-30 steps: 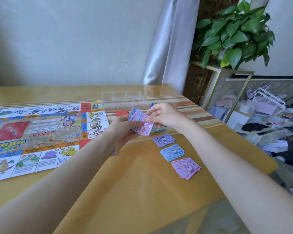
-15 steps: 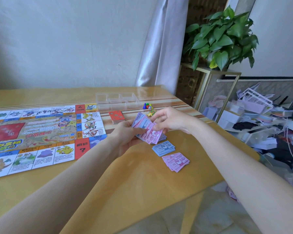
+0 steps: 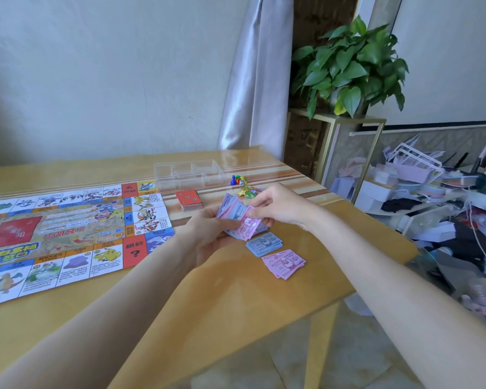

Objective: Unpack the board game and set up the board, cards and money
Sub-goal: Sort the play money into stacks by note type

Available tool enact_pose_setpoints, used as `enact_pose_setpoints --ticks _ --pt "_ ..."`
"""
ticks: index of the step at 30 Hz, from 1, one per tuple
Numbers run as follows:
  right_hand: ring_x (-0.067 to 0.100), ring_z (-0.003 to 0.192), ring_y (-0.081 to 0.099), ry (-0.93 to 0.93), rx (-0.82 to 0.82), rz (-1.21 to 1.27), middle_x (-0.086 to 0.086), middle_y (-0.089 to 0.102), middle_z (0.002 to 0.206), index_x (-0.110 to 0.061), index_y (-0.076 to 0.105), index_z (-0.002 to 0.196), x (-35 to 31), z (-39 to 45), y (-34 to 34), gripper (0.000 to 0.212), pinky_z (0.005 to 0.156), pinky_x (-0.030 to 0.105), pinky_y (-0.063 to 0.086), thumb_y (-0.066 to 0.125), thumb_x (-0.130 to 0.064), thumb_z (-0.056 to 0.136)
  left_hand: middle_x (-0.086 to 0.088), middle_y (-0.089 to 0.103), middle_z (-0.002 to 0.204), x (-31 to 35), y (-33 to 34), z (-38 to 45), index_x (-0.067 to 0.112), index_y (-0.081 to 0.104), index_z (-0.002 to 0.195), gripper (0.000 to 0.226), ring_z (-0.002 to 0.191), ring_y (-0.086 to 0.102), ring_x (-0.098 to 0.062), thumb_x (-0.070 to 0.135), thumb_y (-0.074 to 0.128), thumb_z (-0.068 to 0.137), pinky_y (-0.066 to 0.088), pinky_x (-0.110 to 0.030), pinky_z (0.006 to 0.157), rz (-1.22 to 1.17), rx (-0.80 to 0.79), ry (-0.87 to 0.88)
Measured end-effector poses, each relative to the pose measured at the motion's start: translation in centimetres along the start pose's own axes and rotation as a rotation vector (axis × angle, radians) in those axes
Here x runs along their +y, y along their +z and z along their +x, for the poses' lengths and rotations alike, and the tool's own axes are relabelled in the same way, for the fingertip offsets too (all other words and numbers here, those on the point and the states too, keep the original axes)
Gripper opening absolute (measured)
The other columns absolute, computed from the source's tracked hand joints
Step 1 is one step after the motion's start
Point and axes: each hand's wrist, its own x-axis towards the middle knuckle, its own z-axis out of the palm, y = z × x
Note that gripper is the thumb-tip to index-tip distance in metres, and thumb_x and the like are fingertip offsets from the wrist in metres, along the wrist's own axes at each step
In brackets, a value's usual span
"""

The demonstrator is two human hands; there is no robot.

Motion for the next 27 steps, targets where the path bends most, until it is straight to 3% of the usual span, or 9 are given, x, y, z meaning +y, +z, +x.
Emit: enact_pose_setpoints --ticks 5,10,13,18,20,23,27 --pt "0.01 0.06 0.053 -0.006 -0.026 0.045 0.007 0.061 0.075 -0.001 0.061 0.114 -0.5 -0.6 -1.1 0.03 0.055 0.019 0.047 0.066 -0.004 0.085 -0.008 0.069 0.093 0.1 0.4 0.0 0.008 0.063 0.105 0.028 0.079 0.066 -0.017 -0.009 0.059 0.083 0.057 -0.02 0.064 0.064 -0.014 0.03" --pt "0.011 0.055 0.049 0.137 -0.263 -0.008 0.004 0.057 0.072 -0.001 0.053 0.12 0.5 -2.0 -1.8 0.038 0.051 0.018 0.043 0.066 0.0 0.084 -0.01 0.07 0.089 -1.0 0.9 -0.4 0.006 0.064 0.1 0.024 0.069 0.069 -0.016 -0.009 0.06 0.082 0.058 -0.025 0.065 0.078 -0.069 -0.046" --pt "0.008 0.053 0.051 0.19 -0.334 0.062 0.002 0.058 0.069 -0.009 0.052 0.107 1.6 -2.7 -1.9 0.029 0.052 0.017 0.042 0.063 0.004 0.084 -0.007 0.071 0.082 -1.9 1.2 -0.9 0.009 0.064 0.093 0.02 0.064 0.069 -0.013 -0.009 0.059 0.084 0.059 -0.025 0.062 0.066 -0.093 -0.088" --pt "0.009 0.057 0.053 0.217 -0.418 0.025 0.004 0.06 0.07 -0.008 0.06 0.09 2.9 -3.6 -3.8 0.013 0.054 0.018 0.043 0.064 0.004 0.083 -0.008 0.068 0.085 -1.0 0.3 -0.9 0.01 0.063 0.092 0.02 0.06 0.068 -0.009 -0.008 0.059 0.083 0.057 -0.02 0.058 0.057 -0.029 -0.046" --pt "0.008 0.056 0.053 0.228 -0.416 -0.039 0.003 0.06 0.068 -0.009 0.061 0.086 3.1 -3.6 -4.0 0.013 0.052 0.017 0.043 0.065 0.003 0.083 -0.01 0.068 0.091 -0.6 0.0 -0.8 0.008 0.062 0.099 0.022 0.066 0.068 -0.012 -0.007 0.06 0.083 0.057 -0.02 0.058 0.048 -0.015 -0.044" --pt "0.009 0.056 0.052 0.209 -0.381 -0.33 0.001 0.061 0.068 -0.013 0.061 0.079 3.1 -3.4 -3.1 0.013 0.049 0.017 0.042 0.071 -0.005 0.079 -0.01 0.068 0.091 -0.5 0.3 -0.8 0.007 0.061 0.103 0.024 0.074 0.066 -0.016 -0.007 0.059 0.084 0.057 -0.021 0.062 0.055 -0.018 -0.045" --pt "0.018 0.066 0.052 0.164 -0.304 -0.496 -0.008 0.06 0.071 -0.019 0.061 0.076 3.0 -3.2 -2.3 0.016 0.053 0.025 0.04 0.077 -0.017 0.076 -0.009 0.069 0.088 -0.7 0.9 -1.0 0.006 0.062 0.1 0.021 0.066 0.068 -0.012 -0.007 0.06 0.084 0.057 -0.021 0.062 0.074 -0.022 -0.049"
